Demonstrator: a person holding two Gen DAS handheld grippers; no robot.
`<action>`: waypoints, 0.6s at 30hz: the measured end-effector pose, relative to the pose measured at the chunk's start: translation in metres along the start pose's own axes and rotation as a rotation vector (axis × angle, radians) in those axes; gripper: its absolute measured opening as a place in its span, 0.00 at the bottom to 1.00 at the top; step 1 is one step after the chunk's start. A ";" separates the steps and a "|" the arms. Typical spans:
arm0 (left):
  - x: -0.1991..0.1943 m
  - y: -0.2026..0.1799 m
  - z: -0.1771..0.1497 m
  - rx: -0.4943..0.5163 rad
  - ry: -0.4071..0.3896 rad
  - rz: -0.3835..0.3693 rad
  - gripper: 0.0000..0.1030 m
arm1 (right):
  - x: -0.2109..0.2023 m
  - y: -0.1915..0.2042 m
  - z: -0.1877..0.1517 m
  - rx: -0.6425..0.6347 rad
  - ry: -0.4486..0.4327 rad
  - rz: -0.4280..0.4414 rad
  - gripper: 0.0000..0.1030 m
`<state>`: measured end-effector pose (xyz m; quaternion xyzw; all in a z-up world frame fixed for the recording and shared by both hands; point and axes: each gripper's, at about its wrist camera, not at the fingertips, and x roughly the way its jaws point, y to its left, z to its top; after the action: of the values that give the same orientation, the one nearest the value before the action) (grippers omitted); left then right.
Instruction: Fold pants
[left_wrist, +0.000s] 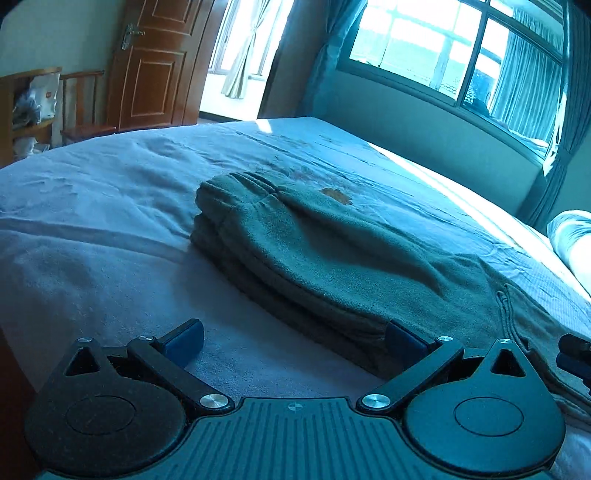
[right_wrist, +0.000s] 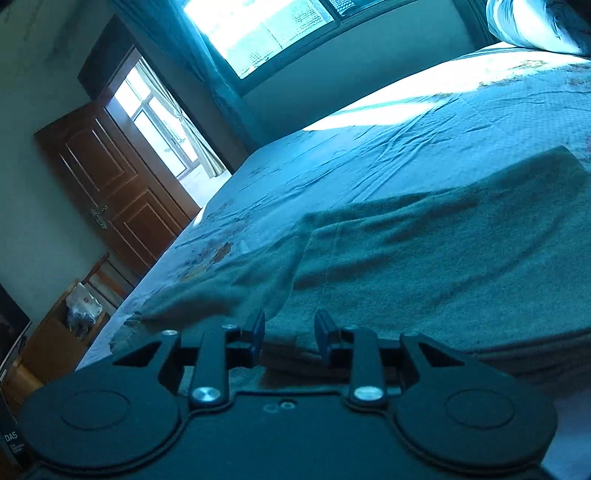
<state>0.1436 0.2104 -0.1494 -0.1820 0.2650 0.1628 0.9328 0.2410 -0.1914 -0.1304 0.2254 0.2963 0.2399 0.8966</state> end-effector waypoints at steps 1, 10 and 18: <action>0.003 0.000 -0.001 -0.006 -0.001 -0.009 1.00 | -0.006 -0.001 0.003 0.002 -0.020 -0.002 0.22; 0.016 0.001 -0.003 -0.025 0.033 -0.050 1.00 | 0.037 0.014 -0.015 -0.137 0.149 -0.104 0.26; 0.013 -0.001 -0.004 -0.020 0.053 -0.045 1.00 | 0.040 0.036 -0.023 -0.370 0.143 -0.175 0.28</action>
<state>0.1526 0.2108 -0.1594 -0.2013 0.2837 0.1398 0.9271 0.2438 -0.1345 -0.1439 0.0127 0.3286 0.2268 0.9167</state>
